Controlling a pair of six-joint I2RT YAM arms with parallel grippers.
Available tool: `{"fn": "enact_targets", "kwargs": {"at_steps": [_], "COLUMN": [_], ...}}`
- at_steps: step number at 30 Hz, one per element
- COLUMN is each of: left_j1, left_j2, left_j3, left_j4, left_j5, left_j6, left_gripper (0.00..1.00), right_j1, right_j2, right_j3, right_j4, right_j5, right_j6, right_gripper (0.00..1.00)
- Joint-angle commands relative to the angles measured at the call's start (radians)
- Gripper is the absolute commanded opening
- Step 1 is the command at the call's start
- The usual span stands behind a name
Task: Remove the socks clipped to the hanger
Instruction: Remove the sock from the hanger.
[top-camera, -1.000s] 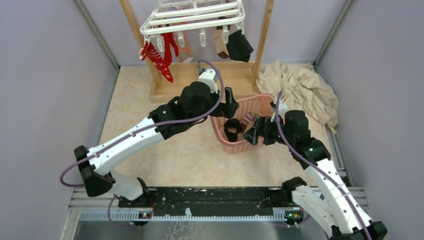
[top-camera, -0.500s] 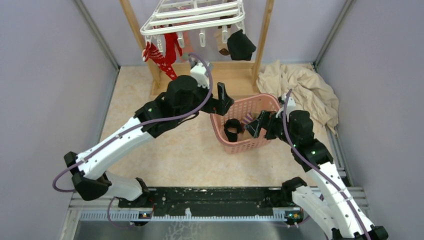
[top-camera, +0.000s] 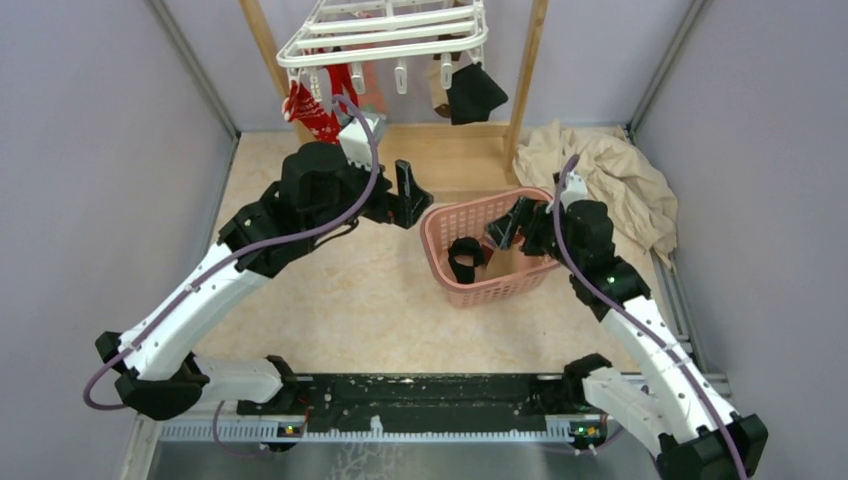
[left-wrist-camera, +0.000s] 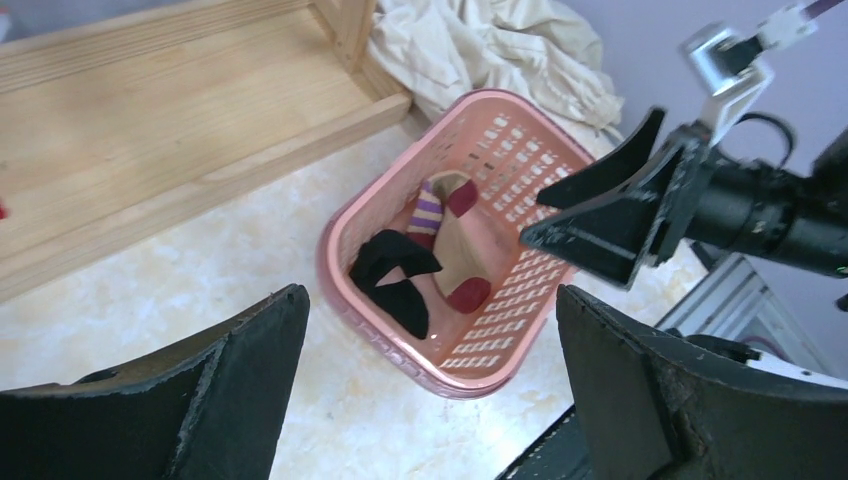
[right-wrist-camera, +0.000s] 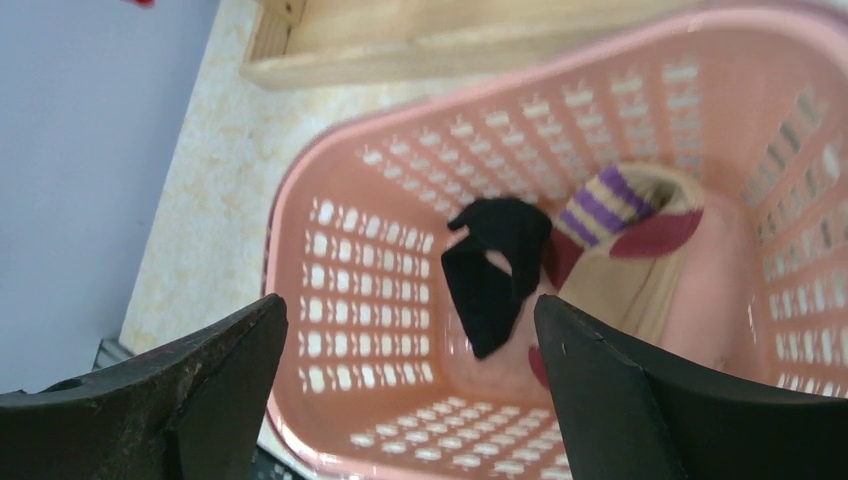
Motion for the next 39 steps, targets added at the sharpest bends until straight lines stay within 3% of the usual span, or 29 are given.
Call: {"fn": "enact_targets", "kwargs": {"at_steps": [1, 7, 13, 26, 31, 39], "left_j1": [0.075, 0.135, 0.164, 0.170, 0.170, 0.171], "left_j2": [-0.004, 0.048, 0.067, 0.087, 0.104, 0.097], "left_j3": [0.006, 0.022, 0.045, 0.033, 0.050, 0.051], "left_j4": [-0.036, -0.018, -0.006, -0.010, -0.025, -0.040], "left_j5": [0.052, 0.106, 0.119, 0.150, 0.154, 0.151], "left_j6": [0.064, 0.083, 0.082, 0.057, 0.056, 0.062], "left_gripper": [0.99, 0.99, 0.99, 0.99, 0.99, 0.99], "right_j1": [0.004, -0.003, -0.042, -0.159, -0.236, -0.308], "right_j2": [0.061, 0.263, 0.349, 0.424, 0.538, 0.724], "right_j3": [0.114, 0.262, 0.269, 0.219, 0.256, 0.367], "right_j4": [0.212, 0.236, 0.336, 0.857, 1.124, 1.414], "right_j5": [0.090, 0.031, -0.053, -0.202, -0.344, -0.498], "right_j6": [0.004, -0.048, -0.043, 0.029, 0.159, 0.331], "right_gripper": [0.94, 0.94, 0.97, 0.98, 0.98, 0.98]}}
